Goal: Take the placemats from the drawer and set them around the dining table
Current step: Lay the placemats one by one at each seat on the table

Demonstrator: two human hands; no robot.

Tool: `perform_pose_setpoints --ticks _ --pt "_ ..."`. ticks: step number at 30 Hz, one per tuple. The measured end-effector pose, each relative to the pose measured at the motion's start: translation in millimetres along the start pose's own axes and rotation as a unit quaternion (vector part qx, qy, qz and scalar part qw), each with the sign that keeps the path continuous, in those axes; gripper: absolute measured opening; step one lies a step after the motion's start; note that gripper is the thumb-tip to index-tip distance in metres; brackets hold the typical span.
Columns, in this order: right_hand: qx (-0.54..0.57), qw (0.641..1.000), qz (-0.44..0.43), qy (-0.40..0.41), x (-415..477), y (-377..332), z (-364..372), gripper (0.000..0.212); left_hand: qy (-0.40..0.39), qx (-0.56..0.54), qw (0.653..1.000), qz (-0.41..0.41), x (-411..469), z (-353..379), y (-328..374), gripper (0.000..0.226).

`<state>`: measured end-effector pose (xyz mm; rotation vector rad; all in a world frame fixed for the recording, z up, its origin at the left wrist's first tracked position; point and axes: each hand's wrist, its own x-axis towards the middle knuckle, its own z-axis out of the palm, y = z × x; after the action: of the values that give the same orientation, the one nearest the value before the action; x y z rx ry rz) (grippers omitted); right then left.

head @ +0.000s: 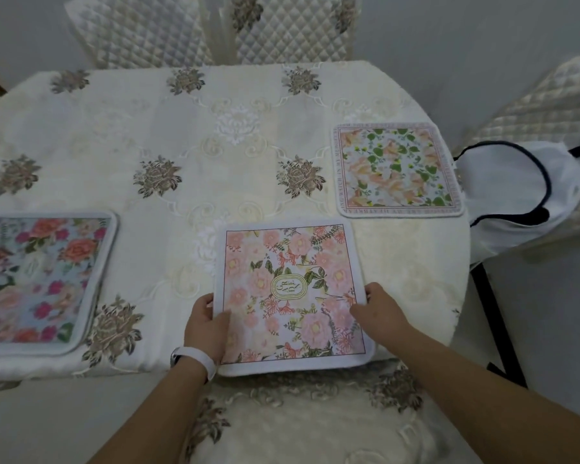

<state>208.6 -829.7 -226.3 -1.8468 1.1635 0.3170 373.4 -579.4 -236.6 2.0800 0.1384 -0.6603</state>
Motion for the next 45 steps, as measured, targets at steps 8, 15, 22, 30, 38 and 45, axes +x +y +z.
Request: perform_pose_setpoints --ticks 8,15,22,30,38,45 --pt "-0.030 0.998 -0.027 0.053 15.2 0.7 3.5 0.031 0.011 0.157 0.979 0.126 14.1 8.9 2.0 0.050" --pt "-0.176 0.946 -0.206 0.176 30.5 -20.9 3.7 0.039 -0.026 0.281 0.925 0.255 42.2 25.1 22.7 0.073" --pt "-0.314 0.880 -0.348 0.076 90.6 -92.9 38.9 0.051 -0.158 0.419 0.793 0.414 104.0 72.0 56.0 0.062" --pt "-0.364 0.868 -0.326 0.088 117.1 -84.5 66.0 0.062 -0.107 0.508 0.743 0.422 125.5 85.2 58.1 0.067" --pt "-0.355 0.891 -0.265 0.099 119.8 -75.7 54.3 0.069 -0.052 0.522 0.778 0.347 123.6 72.3 52.7 0.073" --pt "-0.315 0.926 -0.137 0.156 104.8 -29.8 16.3 0.071 0.018 0.463 0.861 0.208 95.1 36.5 22.8 0.082"
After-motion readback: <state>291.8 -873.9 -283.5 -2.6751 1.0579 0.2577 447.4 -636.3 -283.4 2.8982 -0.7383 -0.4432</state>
